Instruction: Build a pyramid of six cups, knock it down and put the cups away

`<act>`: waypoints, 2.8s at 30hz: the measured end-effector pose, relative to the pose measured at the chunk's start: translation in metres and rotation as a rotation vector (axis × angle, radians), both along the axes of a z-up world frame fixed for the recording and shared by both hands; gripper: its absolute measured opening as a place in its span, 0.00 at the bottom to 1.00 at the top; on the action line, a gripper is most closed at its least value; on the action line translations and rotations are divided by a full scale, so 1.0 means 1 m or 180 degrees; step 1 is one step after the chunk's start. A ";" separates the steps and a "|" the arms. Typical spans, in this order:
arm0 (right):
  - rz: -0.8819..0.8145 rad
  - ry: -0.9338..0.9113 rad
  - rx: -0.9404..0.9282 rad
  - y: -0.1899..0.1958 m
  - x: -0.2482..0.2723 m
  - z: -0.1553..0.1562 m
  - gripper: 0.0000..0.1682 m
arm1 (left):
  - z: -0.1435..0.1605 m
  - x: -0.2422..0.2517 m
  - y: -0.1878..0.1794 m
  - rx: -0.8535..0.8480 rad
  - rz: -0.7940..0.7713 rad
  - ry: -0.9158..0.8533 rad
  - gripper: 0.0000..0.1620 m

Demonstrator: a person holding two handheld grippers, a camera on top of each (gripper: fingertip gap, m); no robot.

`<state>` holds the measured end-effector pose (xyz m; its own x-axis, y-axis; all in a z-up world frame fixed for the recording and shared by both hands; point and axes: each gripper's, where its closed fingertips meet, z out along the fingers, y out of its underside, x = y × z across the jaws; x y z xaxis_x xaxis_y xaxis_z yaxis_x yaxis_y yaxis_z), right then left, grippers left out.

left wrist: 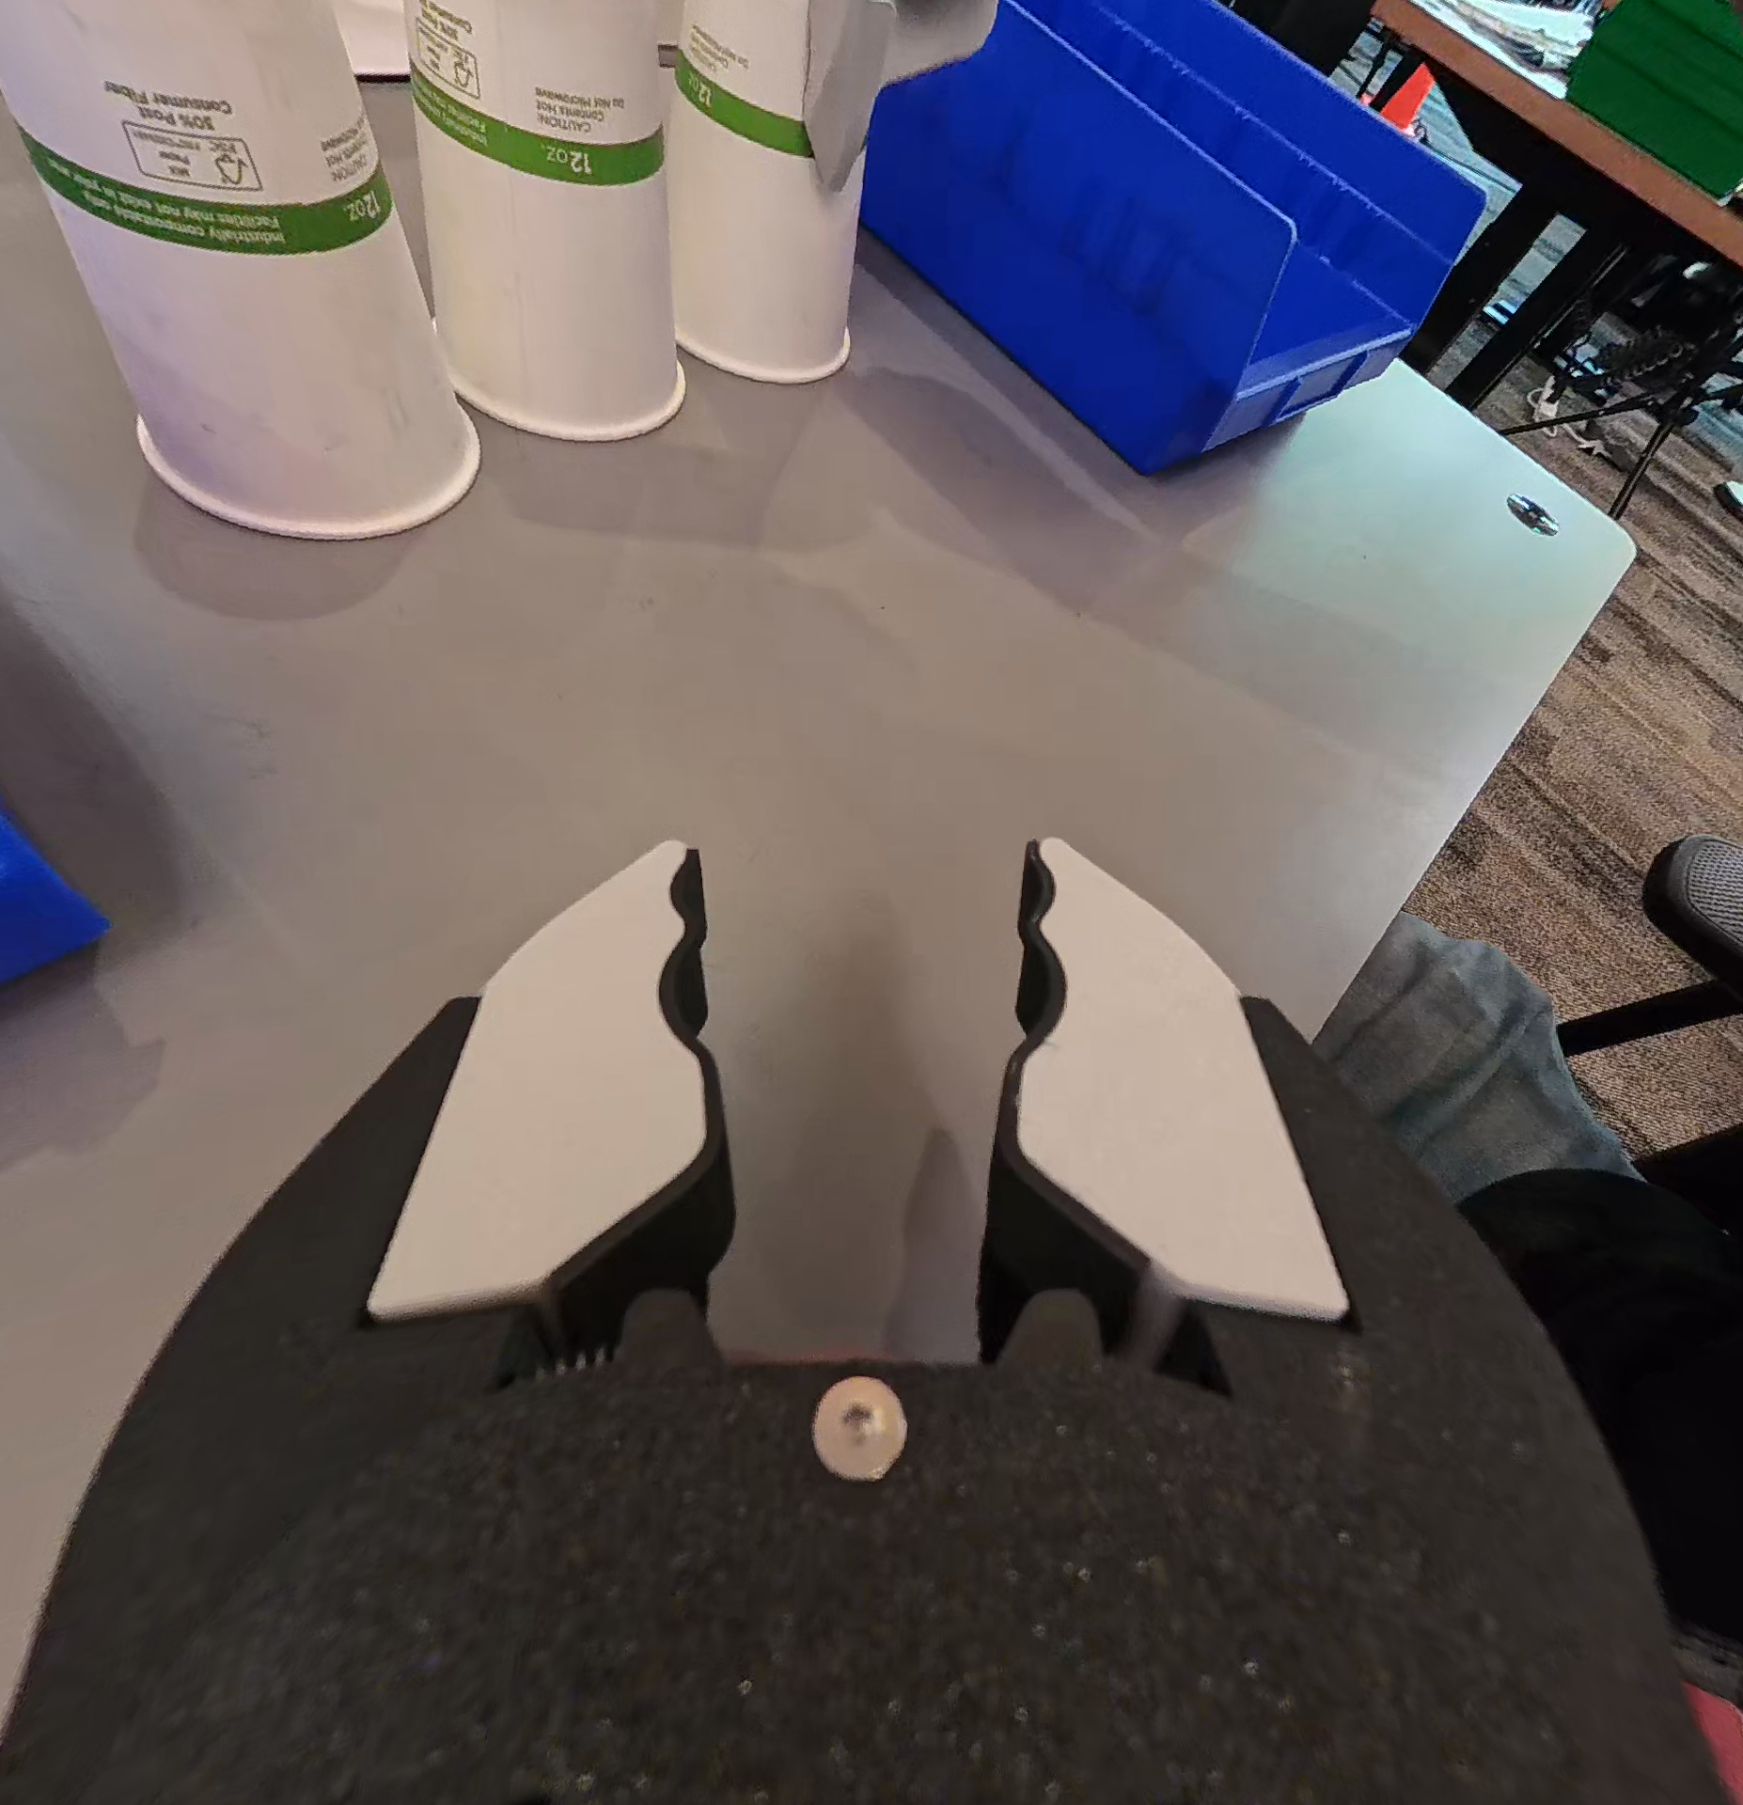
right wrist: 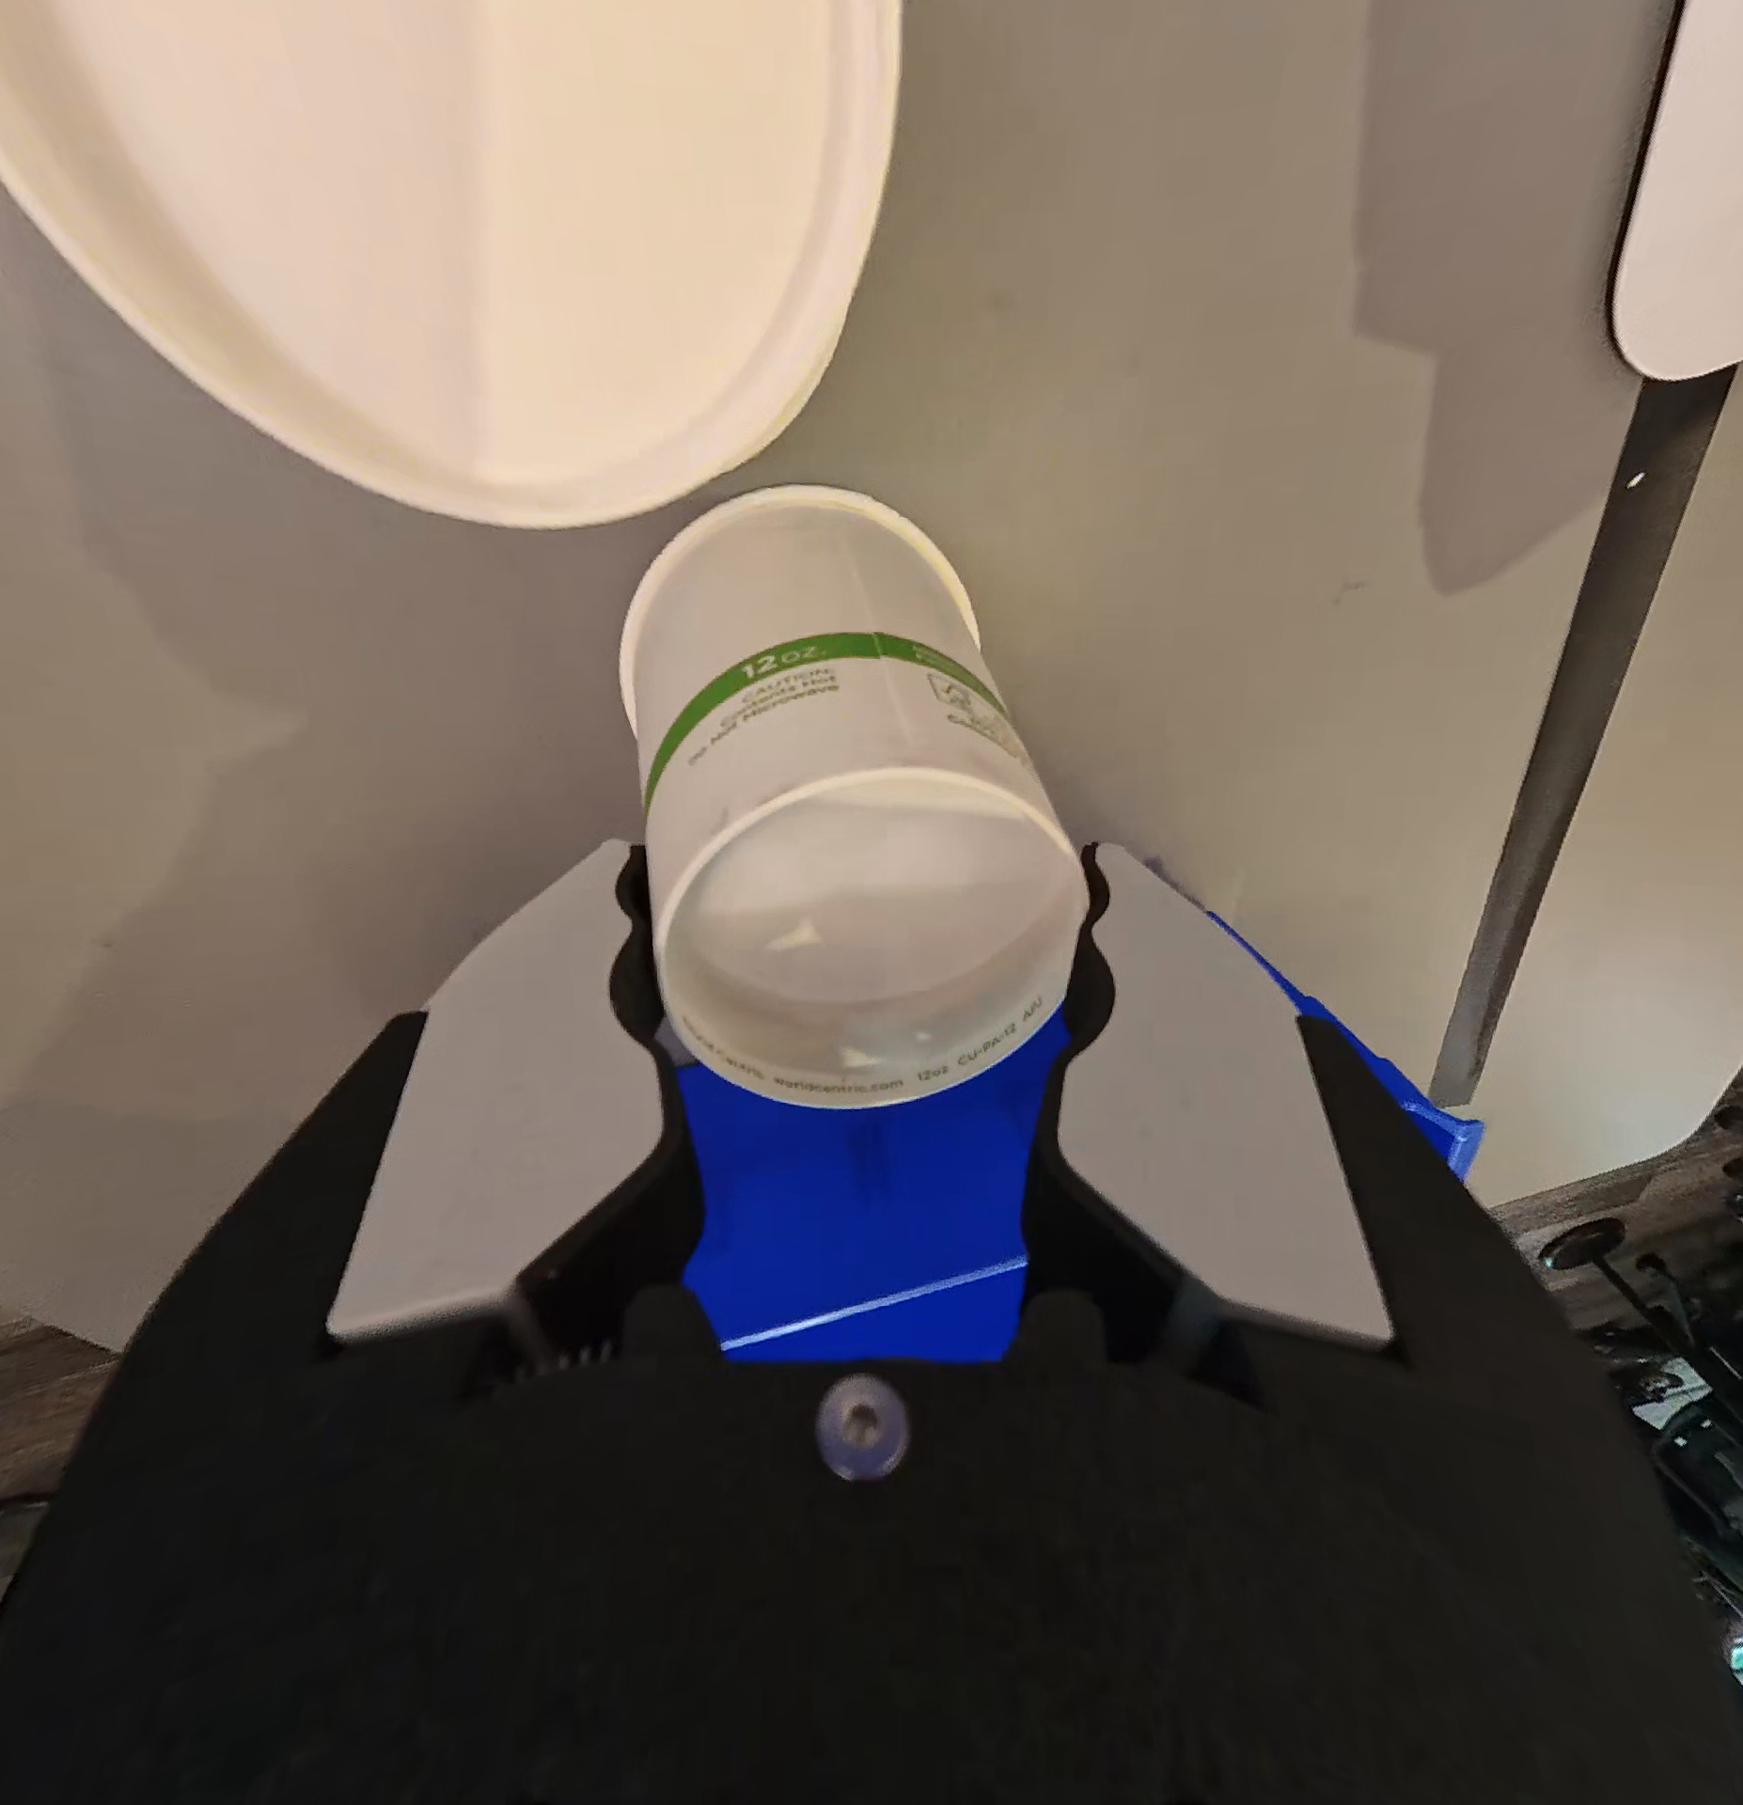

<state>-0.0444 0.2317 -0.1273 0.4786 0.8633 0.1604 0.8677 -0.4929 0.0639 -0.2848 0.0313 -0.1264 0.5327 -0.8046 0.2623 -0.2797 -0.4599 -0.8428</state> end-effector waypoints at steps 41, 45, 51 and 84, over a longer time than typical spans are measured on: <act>-0.1174 0.3307 0.3145 -0.212 -0.039 0.023 0.47 | 0.087 -0.129 0.224 0.1073 -0.0255 0.2234 0.24; -0.1095 0.3238 0.3159 -0.214 -0.041 0.023 0.47 | 0.060 -0.134 0.254 0.0645 -0.0682 0.2646 0.20; -0.1180 0.3428 0.3023 -0.218 -0.041 0.022 0.46 | 0.055 -0.120 0.263 0.0488 -0.0861 0.2416 0.12; -0.1225 0.3590 0.2852 -0.218 -0.044 0.022 0.43 | 0.099 -0.111 0.238 0.0395 -0.1089 0.2132 0.02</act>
